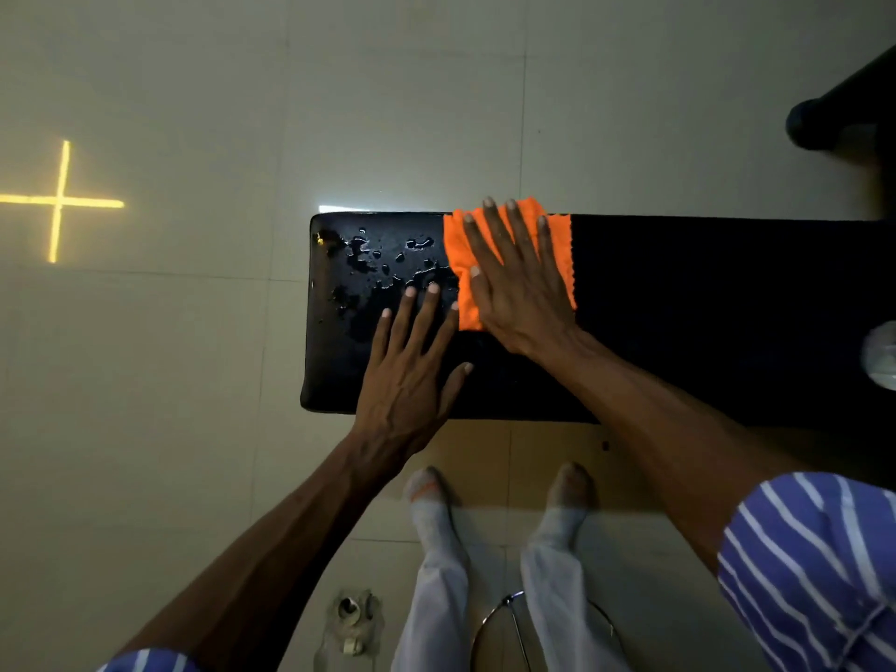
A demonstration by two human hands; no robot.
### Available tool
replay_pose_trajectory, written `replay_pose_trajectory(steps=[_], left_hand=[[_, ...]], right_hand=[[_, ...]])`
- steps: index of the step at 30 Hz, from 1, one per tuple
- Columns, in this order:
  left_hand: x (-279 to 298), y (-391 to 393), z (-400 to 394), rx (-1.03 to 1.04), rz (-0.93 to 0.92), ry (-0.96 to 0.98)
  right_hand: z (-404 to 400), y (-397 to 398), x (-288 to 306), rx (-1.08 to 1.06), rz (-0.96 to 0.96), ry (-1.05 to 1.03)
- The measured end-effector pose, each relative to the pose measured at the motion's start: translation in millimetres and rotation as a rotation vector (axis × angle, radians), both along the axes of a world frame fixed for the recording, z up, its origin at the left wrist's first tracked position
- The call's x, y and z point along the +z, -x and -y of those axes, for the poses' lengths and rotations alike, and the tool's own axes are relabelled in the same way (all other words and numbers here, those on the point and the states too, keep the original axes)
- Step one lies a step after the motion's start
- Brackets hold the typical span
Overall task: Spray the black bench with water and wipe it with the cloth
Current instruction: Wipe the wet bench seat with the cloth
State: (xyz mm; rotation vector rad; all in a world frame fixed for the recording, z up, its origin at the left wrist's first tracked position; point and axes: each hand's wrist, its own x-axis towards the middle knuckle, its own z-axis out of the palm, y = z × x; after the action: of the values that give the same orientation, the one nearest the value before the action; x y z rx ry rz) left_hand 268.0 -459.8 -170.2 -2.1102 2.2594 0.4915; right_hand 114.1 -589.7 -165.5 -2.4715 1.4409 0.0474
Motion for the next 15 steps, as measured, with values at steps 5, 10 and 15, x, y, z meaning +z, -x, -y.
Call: replay_pose_trajectory(steps=[5, 10, 15], left_hand=[[-2.9, -0.3, -2.6, -0.004, -0.003, 0.015], [-13.7, -2.0, -5.2, 0.0, -0.022, 0.073], [-10.6, -5.5, -6.7, -0.03, -0.025, 0.075]], right_hand=[[-1.8, 44.7, 4.6, 0.095, -0.053, 0.002], [14.6, -3.0, -3.7, -0.201, -0.026, 0.001], [-0.9, 6.6, -0.1, 0.063, -0.014, 0.0]])
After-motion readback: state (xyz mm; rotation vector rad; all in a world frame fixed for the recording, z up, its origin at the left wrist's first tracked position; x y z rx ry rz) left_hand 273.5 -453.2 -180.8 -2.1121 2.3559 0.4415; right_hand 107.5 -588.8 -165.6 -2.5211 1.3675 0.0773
